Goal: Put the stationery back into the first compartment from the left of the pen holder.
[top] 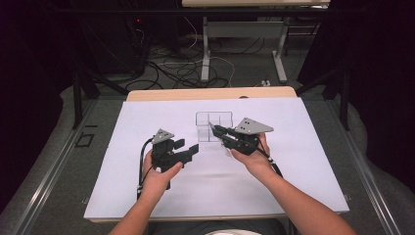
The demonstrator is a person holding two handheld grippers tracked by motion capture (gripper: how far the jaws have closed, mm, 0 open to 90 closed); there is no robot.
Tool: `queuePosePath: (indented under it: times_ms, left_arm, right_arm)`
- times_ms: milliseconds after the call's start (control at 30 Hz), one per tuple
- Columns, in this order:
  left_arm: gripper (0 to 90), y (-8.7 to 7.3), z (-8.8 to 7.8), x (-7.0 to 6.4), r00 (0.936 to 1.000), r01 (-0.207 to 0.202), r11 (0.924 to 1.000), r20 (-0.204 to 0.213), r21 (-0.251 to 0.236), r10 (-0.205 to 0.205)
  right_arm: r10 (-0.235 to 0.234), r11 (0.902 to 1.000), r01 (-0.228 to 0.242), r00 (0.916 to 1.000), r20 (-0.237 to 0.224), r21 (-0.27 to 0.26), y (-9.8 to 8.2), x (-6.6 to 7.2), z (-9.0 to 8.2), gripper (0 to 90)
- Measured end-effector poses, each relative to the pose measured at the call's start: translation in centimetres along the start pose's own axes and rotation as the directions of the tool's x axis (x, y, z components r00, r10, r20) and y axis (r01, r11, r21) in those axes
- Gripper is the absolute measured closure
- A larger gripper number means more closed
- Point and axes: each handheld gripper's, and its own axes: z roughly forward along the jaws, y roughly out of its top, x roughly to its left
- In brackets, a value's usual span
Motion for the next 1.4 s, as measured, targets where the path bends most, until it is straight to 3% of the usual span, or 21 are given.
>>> queuePosePath:
  times_ms: [133, 200, 267, 367, 533, 667, 767, 933, 1400]
  left_arm:
    - [42.3, -0.1, 1.1, -0.9, 0.9956, 0.041, 0.9992, 0.085, 0.0, -0.041]
    - [42.7, -0.1, 1.8, -0.9, 0.9864, 0.054, 0.9981, 0.154, 0.03, -0.058]
    - [42.8, -0.2, 2.5, -1.2, 0.9786, 0.066, 0.9967, 0.192, 0.047, -0.074]
    - [46.4, -0.2, 3.2, -1.4, 0.9775, 0.072, 0.9961, 0.195, 0.052, -0.081]
    - [52.0, -0.1, 4.2, -1.5, 0.9698, 0.127, 0.9911, 0.205, 0.041, -0.133]
    - [55.8, 0.0, 4.7, -1.7, 0.9675, 0.137, 0.99, 0.21, 0.035, -0.141]
    - [58.5, 0.0, 5.1, -1.8, 0.9611, 0.154, 0.9873, 0.226, 0.042, -0.159]
    - [60.6, 0.2, 5.7, -2.1, 0.9644, 0.142, 0.9887, 0.218, 0.046, -0.149]
    - [72.8, 0.4, 6.5, -2.6, 0.9563, 0.165, 0.9845, 0.235, 0.06, -0.174]
  right_arm:
    - [0.021, 0.9998, -0.021, 0.9997, 0.013, 0.004, -0.3, -0.1, -0.4, 80.8]
    - [0.025, 0.9997, -0.025, 0.9996, 0.014, -0.001, -0.3, -0.1, -0.5, 80.8]
    - [0.028, 0.9996, -0.028, 0.9995, 0.014, -0.002, -0.3, -0.1, -0.5, 80.8]
    - [0.032, 0.9995, -0.032, 0.9995, 0.009, 0.002, -0.3, 0.0, -0.5, 80.8]
    - [0.035, 0.9994, -0.035, 0.9994, 0.004, 0.001, -0.5, 0.2, -0.4, 80.8]
    - [0.041, 0.9992, -0.041, 0.9992, -0.001, 0.002, -0.5, 0.2, -0.5, 80.7]
    - [0.049, 0.9988, -0.049, 0.9988, -0.006, 0.002, -0.4, 0.3, -0.5, 80.8]
    - [0.046, 0.9989, -0.046, 0.9989, -0.012, 0.002, -0.4, 0.5, -0.5, 80.8]
    - [0.042, 0.9991, -0.041, 0.9989, -0.019, 0.009, -0.4, 0.7, -0.5, 80.7]
